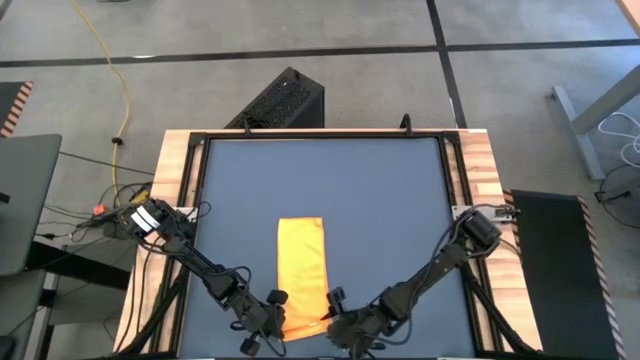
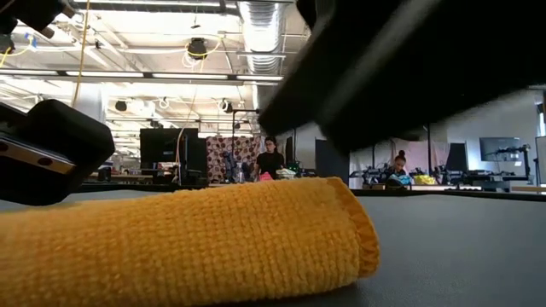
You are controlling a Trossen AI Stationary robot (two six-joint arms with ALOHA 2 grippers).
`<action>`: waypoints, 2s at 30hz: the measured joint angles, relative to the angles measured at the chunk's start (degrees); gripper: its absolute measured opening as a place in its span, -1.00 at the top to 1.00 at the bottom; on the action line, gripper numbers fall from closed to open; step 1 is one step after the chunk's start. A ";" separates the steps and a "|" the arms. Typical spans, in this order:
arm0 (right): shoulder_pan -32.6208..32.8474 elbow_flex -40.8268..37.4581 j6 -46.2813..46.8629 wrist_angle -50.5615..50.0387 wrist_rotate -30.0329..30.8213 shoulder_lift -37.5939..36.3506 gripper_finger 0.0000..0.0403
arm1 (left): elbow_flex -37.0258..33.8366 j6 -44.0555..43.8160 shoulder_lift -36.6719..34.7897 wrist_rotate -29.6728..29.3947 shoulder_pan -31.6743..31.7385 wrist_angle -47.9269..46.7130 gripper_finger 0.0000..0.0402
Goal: Roll towel
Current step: Roll the yellow towel
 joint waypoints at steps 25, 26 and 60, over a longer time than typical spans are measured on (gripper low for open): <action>0.86 -0.08 4.12 4.65 3.94 5.38 0.42 | 0.02 3.25 0.02 3.62 1.57 -0.86 1.00; 0.86 -0.07 4.04 4.77 4.12 5.45 0.44 | 0.02 3.28 0.02 3.66 1.57 -0.88 1.00; -2.50 -7.88 43.37 23.40 -16.99 5.22 0.91 | -0.09 14.78 -15.91 3.56 4.04 -9.89 1.00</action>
